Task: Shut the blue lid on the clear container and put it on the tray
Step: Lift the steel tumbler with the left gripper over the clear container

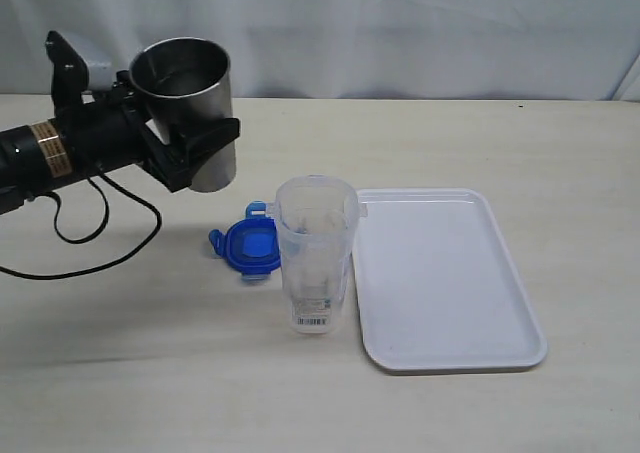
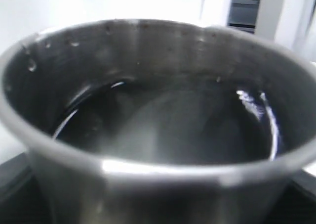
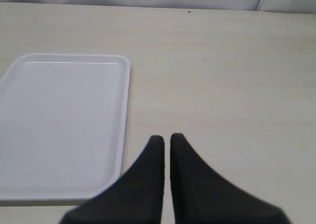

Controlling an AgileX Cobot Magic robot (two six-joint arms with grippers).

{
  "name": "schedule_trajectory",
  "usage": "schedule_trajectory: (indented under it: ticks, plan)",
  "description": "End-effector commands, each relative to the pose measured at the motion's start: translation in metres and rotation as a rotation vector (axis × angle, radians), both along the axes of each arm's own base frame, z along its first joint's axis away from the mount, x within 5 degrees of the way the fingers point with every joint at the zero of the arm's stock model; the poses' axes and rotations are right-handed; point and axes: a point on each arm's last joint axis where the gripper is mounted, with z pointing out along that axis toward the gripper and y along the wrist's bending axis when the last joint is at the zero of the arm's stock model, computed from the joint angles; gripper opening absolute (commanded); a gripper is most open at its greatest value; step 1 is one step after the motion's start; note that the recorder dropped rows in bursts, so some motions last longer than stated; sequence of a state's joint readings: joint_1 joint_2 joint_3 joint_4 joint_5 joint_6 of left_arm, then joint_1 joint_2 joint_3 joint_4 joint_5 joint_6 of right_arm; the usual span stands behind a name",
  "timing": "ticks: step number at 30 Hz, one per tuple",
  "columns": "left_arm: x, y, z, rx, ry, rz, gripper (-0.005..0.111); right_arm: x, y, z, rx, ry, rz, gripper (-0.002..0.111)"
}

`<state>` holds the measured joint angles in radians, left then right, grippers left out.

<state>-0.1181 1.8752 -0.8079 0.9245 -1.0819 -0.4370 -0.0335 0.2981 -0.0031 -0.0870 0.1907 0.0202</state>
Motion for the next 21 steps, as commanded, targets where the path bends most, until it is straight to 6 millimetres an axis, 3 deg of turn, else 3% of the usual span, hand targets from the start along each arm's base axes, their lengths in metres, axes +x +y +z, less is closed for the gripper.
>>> schedule_trajectory:
  ticks: [1,14,21]
  plan:
    - [0.002,-0.022,0.026,-0.076,-0.096,-0.061,0.000,0.000,0.000,0.000,-0.005,-0.006,0.005,0.005]
    - [-0.001,-0.064,0.031,-0.017,-0.089,-0.122,0.000,0.000,0.000,0.000,-0.005,-0.006,0.005,0.005]
    - [-0.002,-0.066,0.031,-0.015,-0.097,-0.127,0.000,0.000,0.000,0.000,-0.005,-0.006,0.005,0.005]
